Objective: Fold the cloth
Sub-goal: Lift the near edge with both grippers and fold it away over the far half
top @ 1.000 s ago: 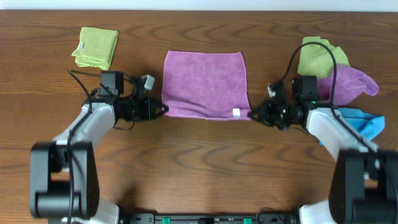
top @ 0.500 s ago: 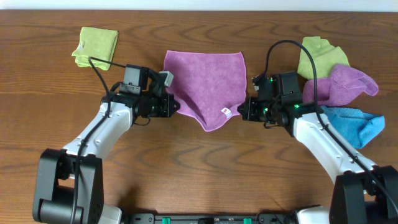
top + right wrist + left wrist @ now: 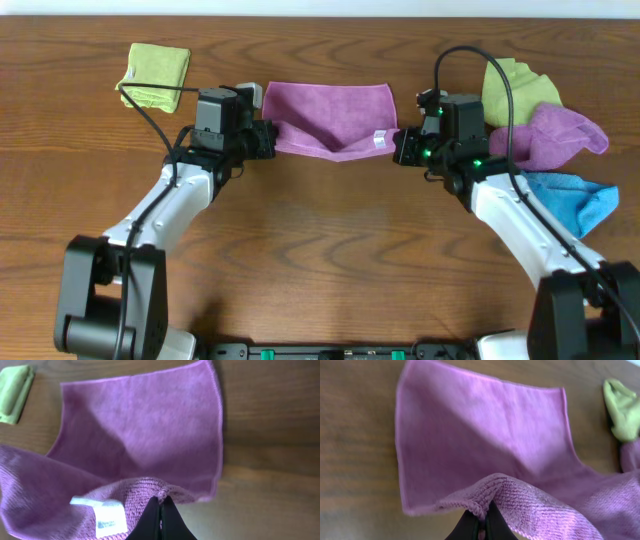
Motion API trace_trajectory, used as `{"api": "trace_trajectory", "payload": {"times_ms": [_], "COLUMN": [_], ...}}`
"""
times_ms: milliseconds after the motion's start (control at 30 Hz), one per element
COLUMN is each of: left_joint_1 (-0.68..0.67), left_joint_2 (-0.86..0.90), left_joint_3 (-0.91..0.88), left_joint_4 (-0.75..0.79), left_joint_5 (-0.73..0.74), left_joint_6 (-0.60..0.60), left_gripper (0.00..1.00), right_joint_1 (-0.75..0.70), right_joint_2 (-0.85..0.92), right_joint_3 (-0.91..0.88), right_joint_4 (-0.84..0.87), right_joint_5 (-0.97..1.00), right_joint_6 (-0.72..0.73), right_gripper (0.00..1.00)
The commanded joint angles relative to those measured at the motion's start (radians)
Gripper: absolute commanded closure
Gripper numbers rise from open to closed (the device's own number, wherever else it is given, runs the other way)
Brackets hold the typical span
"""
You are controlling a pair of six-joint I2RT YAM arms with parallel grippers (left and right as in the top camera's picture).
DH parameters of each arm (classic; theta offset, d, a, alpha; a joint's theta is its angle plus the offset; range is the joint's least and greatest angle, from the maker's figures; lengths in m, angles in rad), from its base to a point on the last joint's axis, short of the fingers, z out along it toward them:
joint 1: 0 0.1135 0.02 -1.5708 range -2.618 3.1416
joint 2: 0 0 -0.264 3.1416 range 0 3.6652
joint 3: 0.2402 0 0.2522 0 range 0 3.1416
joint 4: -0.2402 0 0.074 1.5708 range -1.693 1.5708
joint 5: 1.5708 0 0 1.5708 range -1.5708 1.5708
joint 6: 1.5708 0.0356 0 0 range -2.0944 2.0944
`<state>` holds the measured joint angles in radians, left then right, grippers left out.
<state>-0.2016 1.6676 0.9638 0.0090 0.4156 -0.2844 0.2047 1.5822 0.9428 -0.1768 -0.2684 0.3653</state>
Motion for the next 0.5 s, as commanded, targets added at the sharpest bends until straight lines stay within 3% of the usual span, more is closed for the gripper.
{"api": "trace_trajectory", "payload": {"times_ms": [0, 133, 467], "left_joint_1": [0.016, 0.04, 0.073], "left_joint_2": [0.056, 0.126, 0.373], "left_joint_3": [0.009, 0.021, 0.329], "left_joint_4": [0.045, 0.15, 0.13], "left_joint_5": [-0.056, -0.048, 0.042], "left_joint_6": [0.003, 0.0, 0.023], "left_gripper": [0.94, 0.95, 0.94], "right_joint_1": [0.002, -0.001, -0.011], "right_joint_2": [0.066, 0.164, 0.402], "right_joint_3": [0.037, 0.121, 0.411], "right_joint_4": [0.018, 0.049, 0.038], "right_joint_5": [0.04, 0.041, 0.056], "right_joint_6": [0.013, 0.013, 0.013], "right_gripper": [0.99, 0.98, 0.98]}}
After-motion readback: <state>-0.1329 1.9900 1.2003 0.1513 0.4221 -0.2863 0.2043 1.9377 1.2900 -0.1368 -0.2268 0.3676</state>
